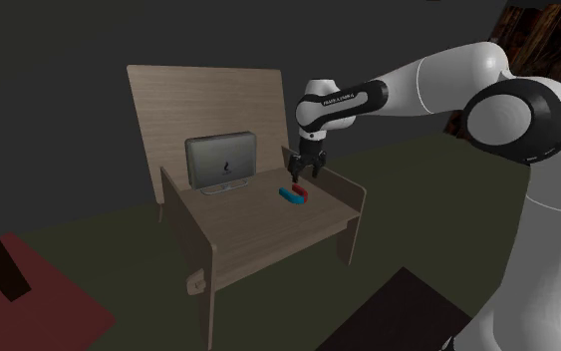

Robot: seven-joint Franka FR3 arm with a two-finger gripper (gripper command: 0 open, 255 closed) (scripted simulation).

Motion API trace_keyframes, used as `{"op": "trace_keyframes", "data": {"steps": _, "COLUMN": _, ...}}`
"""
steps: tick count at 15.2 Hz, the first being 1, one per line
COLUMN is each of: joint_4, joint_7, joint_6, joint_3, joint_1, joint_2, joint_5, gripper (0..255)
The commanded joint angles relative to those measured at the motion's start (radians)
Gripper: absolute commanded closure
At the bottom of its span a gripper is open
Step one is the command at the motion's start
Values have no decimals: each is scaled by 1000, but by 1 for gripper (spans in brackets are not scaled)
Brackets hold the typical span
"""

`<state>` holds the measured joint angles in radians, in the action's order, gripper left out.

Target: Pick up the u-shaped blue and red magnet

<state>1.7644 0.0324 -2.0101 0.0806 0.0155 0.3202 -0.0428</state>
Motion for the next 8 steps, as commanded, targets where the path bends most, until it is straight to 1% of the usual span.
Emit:
{"op": "trace_keyframes", "data": {"steps": 1, "joint_4": -40, "joint_7": 0, "joint_6": 4, "joint_3": 0, "joint_1": 1, "joint_2": 42, "joint_5": 0, "gripper": 0}}
{"op": "trace_keyframes", "data": {"steps": 8, "joint_4": 2, "joint_7": 4, "joint_6": -81, "joint_3": -2, "joint_1": 3, "joint_2": 85, "joint_5": -5, "gripper": 0}}
